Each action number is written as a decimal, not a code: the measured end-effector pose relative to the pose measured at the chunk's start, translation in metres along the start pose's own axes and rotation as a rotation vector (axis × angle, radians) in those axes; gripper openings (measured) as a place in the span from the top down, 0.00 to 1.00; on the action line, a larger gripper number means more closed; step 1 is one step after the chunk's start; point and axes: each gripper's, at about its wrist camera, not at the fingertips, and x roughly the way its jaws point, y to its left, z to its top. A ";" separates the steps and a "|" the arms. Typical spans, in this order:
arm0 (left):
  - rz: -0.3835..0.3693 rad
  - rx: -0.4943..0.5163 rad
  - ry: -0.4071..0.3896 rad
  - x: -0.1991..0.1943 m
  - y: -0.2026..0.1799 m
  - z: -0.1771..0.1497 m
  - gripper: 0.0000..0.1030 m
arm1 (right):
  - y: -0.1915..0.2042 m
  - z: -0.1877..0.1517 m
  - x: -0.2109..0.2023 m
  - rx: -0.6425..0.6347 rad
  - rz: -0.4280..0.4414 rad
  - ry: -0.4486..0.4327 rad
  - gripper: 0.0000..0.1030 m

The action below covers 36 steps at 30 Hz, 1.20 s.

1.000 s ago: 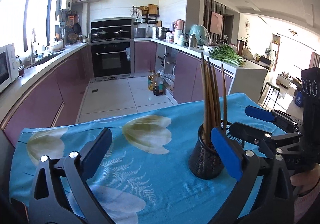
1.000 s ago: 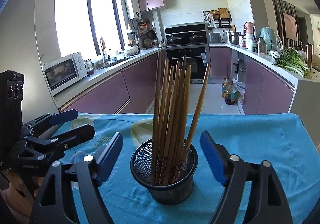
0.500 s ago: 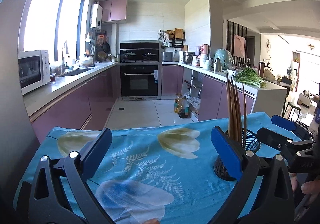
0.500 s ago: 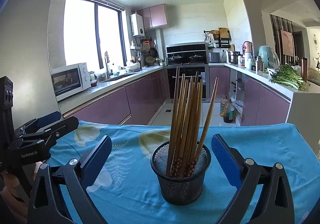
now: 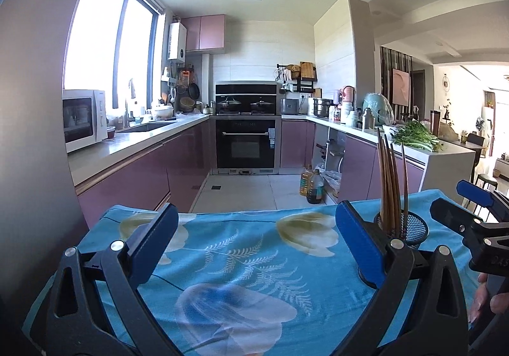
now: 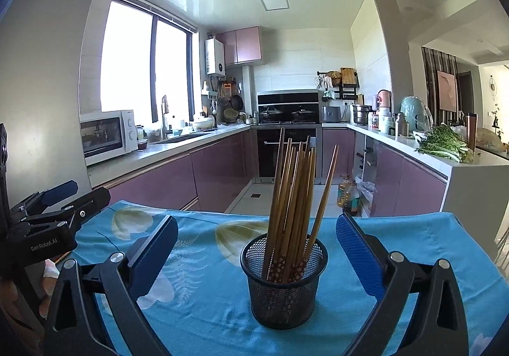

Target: Organize utensils

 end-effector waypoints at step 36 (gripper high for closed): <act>0.057 -0.025 -0.022 -0.014 0.005 -0.001 0.05 | 0.003 -0.001 -0.015 -0.011 -0.051 -0.047 0.06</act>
